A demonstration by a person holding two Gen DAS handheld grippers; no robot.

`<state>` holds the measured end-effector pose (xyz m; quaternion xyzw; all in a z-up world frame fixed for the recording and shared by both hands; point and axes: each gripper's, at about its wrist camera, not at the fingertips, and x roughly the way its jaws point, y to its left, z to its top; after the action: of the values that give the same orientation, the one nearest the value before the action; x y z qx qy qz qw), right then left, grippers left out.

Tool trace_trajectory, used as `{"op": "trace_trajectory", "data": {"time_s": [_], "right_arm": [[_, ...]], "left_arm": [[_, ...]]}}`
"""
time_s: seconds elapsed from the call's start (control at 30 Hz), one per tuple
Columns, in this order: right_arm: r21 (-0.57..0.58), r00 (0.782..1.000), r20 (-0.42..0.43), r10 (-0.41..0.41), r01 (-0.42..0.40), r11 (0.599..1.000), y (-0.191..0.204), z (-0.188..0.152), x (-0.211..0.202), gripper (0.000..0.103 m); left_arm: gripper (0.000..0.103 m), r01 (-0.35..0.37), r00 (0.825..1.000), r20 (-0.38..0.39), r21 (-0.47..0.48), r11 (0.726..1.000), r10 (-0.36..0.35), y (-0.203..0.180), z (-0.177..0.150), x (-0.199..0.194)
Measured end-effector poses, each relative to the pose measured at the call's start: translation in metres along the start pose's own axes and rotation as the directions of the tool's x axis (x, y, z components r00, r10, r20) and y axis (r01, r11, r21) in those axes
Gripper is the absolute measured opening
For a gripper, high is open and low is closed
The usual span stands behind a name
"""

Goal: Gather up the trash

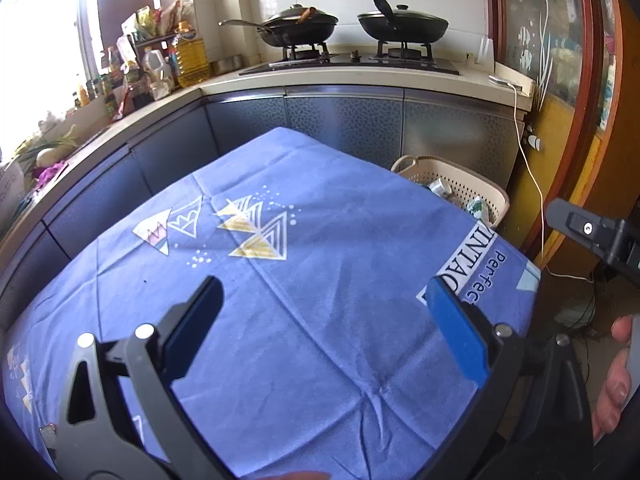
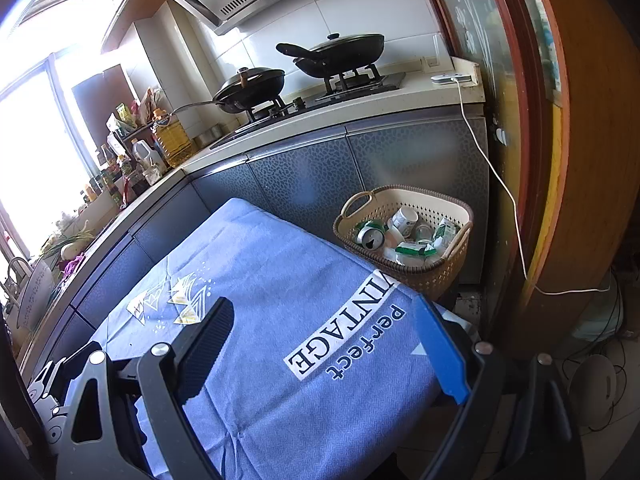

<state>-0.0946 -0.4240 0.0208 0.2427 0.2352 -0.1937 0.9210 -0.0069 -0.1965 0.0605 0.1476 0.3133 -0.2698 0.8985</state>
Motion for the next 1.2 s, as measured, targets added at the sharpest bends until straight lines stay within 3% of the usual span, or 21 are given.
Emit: {"op": "trace_trajectory", "data": {"time_s": [0.9,1.2], "right_arm": [[-0.017,1.0,-0.021,0.006,-0.006,1.0,0.0046,-0.0037,0.0068,0.089],[-0.016,1.0,-0.015,0.005,-0.005,1.0,0.004,-0.0043,0.0061,0.089]], "left_arm": [[0.097,-0.005,1.0,-0.024,-0.007,1.0,0.005,0.0025,-0.0044,0.0078],[0.097,0.012,1.0,0.009,0.009,1.0,-0.013,-0.0009,-0.0039,0.005]]}}
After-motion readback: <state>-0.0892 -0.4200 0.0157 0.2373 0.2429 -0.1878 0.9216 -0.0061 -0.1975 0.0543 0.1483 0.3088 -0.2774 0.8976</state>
